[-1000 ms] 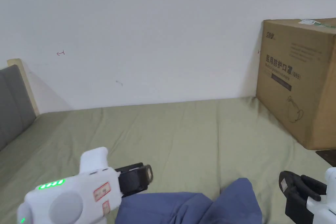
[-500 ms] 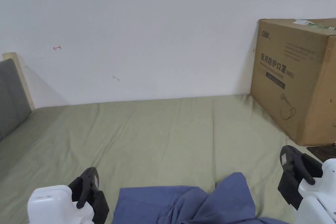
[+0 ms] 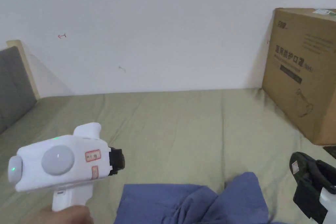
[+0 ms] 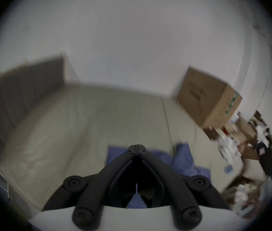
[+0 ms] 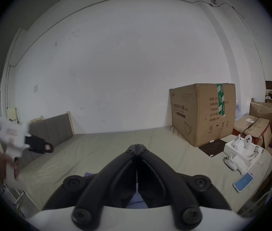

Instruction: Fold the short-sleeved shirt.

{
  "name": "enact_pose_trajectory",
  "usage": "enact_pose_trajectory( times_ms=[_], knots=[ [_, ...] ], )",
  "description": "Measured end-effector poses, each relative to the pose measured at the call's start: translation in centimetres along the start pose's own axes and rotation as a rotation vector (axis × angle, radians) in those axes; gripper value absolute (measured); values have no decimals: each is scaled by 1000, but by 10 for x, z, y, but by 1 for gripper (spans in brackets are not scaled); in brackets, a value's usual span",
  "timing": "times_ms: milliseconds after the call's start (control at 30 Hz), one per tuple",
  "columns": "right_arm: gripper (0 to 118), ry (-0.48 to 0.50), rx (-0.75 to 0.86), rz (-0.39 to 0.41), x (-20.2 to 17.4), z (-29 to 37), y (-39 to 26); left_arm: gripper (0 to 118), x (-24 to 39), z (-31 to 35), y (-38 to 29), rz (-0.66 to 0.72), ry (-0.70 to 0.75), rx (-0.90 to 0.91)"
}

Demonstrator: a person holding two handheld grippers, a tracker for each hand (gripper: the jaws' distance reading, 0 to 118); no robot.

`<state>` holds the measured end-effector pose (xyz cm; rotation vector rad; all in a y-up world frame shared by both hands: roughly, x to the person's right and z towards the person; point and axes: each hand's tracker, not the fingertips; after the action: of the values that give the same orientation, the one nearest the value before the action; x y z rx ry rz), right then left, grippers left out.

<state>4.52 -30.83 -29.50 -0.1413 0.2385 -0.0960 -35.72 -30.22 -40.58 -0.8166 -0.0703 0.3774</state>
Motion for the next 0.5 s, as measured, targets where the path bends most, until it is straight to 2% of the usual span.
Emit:
enact_pose_trajectory(
  times_ms=[67, 167, 200, 233, 300, 333, 367, 500],
  knots=[
    [0, 2, -42, -7, 6, -13, -6, 0, -26, -54, 19, 23, 5, -110],
    [0, -13, -90, -21, 17, -28, -19, 0, -47, -121, 26, -54, 120, -172],
    [0, -20, -109, -24, 20, -32, -22, 10, -55, -137, 27, -53, 125, -165],
    [0, -33, -141, -31, 22, -38, -26, 38, -65, -158, 29, -44, 147, -170],
    [0, -37, -189, -60, 26, -46, -29, 103, -79, -188, 21, -13, 167, -189],
    [0, -19, -197, -78, 28, -50, -30, 106, -85, -202, 20, 6, 168, -190],
    [0, -11, -202, -82, 30, -54, -32, 104, -90, -214, 19, 20, 174, -201],
    [0, -7, -240, -55, 31, -69, -38, 104, -104, -261, 7, 21, 211, -254]
  ],
)
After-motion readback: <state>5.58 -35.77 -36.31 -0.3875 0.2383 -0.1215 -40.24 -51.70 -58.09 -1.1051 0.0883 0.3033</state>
